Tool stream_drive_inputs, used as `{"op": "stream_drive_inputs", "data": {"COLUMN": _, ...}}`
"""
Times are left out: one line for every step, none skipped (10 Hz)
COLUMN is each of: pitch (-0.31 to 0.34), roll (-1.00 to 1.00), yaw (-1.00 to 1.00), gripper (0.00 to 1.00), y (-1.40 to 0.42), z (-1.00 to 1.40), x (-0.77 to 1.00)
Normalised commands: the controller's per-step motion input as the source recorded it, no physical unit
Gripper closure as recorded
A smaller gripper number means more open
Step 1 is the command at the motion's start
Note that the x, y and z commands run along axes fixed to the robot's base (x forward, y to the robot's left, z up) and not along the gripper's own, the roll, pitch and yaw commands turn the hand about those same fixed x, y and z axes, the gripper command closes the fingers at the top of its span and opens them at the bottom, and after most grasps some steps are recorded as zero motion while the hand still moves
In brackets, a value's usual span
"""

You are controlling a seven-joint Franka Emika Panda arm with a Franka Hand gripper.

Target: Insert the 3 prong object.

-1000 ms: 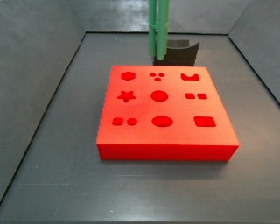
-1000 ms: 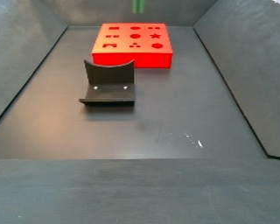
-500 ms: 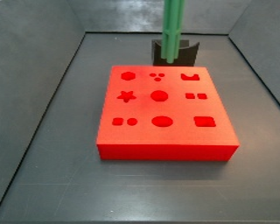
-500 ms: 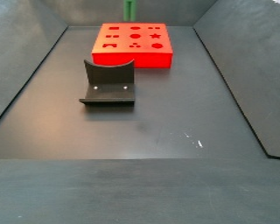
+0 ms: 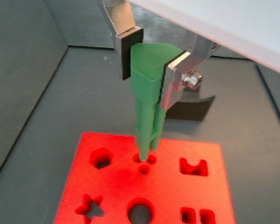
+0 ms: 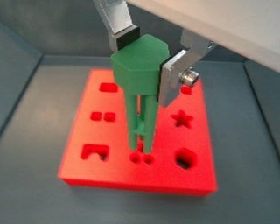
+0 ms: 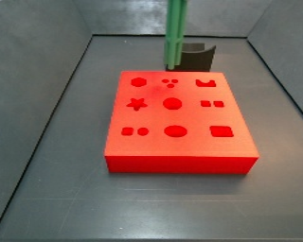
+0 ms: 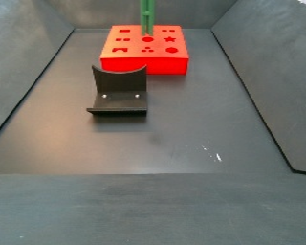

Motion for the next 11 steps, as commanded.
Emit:
{"op": "stream_drive_inputs", "data": {"pitch": -0.063, "roll": -0.02, "yaw": 0.54, "gripper": 1.0, "y": 0.0, "z": -0.13, "x": 0.17}}
{"op": "stream_drive_inputs", "data": {"pitch": -0.076, "roll": 0.0, "yaw": 0.61, "gripper": 1.0, "y": 0.0, "z": -0.15, "x": 0.33}}
{"op": "stream_drive_inputs", "data": {"pitch": -0.07, "roll": 0.0, "yaw": 0.39, "gripper": 1.0, "y": 0.0, "z": -0.23, "x": 0.19}}
{"op": "stream_drive_inputs", "data": {"pitch": -0.066, "roll": 0.03, "yaw": 0.21, "gripper": 1.0, "y": 0.0, "z": -0.27, "x": 0.0}}
{"op": "stream_drive_inputs", "data": {"pitch": -0.104, "roll": 0.01, "yaw": 0.17, "gripper": 1.0, "y": 0.0, "z": -0.39, "x": -0.09}}
{"op": "stream_drive_inputs", "data": {"pitch": -0.127, "roll": 0.0, "yaw": 0.17, "gripper": 1.0, "y": 0.0, "z": -0.41, "x": -0.16}}
{"op": "stream_drive_inputs", "data": {"pitch": -0.106, "roll": 0.0, "yaw": 0.17, "gripper": 1.0, "y": 0.0, "z": -0.34, "x": -0.09}}
{"op": "stream_drive_inputs", "data": {"pitch": -0.074, "roll": 0.0, "yaw": 0.11, "gripper": 1.0, "y": 0.0, "z": -0.29, "x": 0.0}}
{"op": "stream_drive_inputs", "data": {"pitch": -0.061, "roll": 0.01, "yaw": 0.09, "gripper": 1.0, "y": 0.0, "z": -0.29, "x": 0.0}}
{"op": "stream_drive_inputs", "data": {"pitch": -0.05, "roll": 0.04, "yaw": 0.07, "gripper": 1.0, "y": 0.0, "z": -0.29, "x": 0.0}}
{"op": "stream_drive_inputs", "data": {"pitch": -0.034, "roll": 0.06, "yaw": 0.03, "gripper": 1.0, "y": 0.0, "z": -0.28, "x": 0.0}}
